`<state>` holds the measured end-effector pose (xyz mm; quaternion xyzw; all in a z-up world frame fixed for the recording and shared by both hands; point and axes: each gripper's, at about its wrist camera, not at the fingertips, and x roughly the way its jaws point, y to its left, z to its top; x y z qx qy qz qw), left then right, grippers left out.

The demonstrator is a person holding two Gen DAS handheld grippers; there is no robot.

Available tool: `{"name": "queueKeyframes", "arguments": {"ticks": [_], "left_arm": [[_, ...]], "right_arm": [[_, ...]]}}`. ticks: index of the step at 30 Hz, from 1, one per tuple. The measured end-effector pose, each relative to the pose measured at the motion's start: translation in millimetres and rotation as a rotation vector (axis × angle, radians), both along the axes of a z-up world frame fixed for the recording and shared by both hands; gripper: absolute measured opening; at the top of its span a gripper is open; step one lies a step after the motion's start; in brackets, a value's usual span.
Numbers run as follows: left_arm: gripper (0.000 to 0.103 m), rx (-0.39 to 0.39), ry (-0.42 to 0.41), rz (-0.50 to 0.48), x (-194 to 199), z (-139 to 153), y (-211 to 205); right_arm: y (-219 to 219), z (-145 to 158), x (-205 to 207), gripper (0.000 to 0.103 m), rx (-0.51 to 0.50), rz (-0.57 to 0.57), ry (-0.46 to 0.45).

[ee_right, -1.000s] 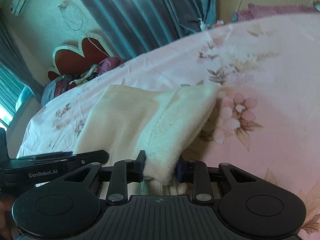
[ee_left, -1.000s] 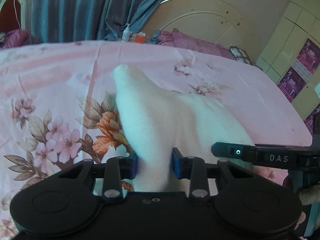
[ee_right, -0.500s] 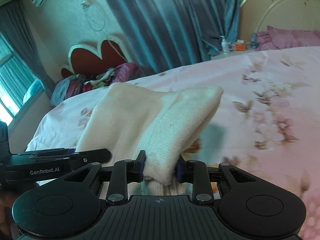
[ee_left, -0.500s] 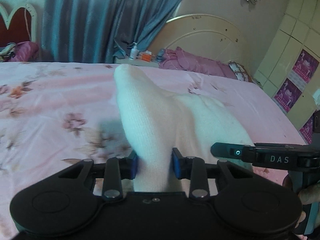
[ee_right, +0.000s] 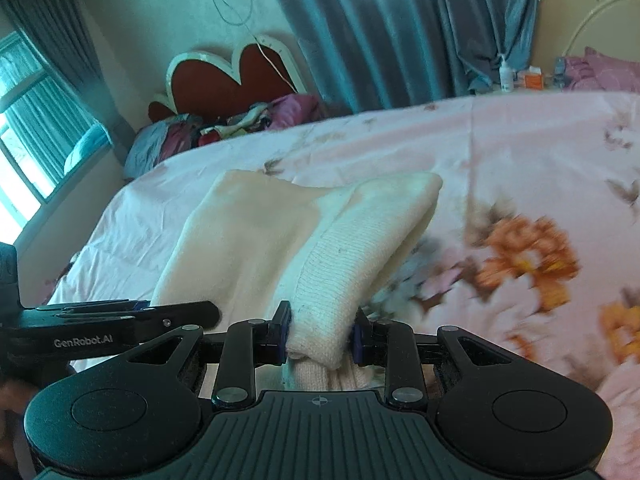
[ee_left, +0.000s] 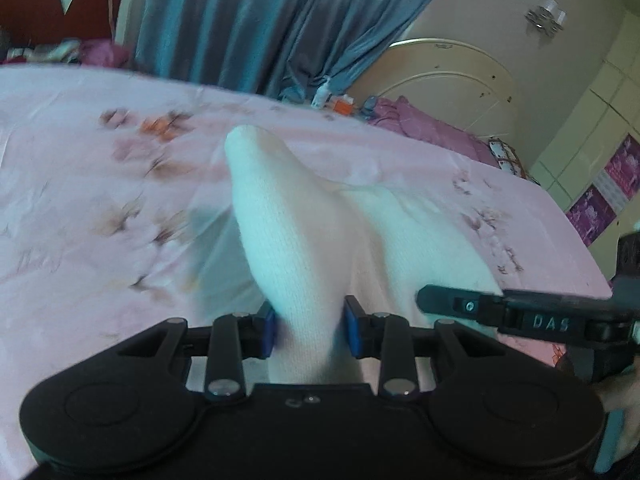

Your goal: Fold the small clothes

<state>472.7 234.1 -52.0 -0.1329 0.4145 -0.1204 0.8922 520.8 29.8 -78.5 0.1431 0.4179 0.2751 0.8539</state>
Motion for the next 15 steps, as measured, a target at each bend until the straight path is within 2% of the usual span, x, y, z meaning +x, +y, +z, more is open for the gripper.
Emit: {"name": "queueKeyframes", "arguments": {"ticks": [8, 10, 11, 12, 15], "left_arm": [[0.034, -0.007, 0.057, -0.049, 15, -43, 26], [0.04, -0.033, 0.067, -0.037, 16, -55, 32], [0.046, -0.056, 0.07, -0.024, 15, -60, 37], [0.055, -0.059, 0.071, -0.016, 15, -62, 39], [0.063, -0.039, 0.064, -0.022, 14, -61, 43]], "right_arm": [[14, -42, 6, 0.028, -0.003, -0.07, 0.067], [7, -54, 10, 0.028, -0.001, -0.088, 0.096], [3, -60, 12, 0.028, 0.013, -0.102, 0.108], [0, -64, 14, 0.028, 0.035, -0.116, 0.118], [-1, -64, 13, 0.03, 0.035, -0.126, 0.113]]}}
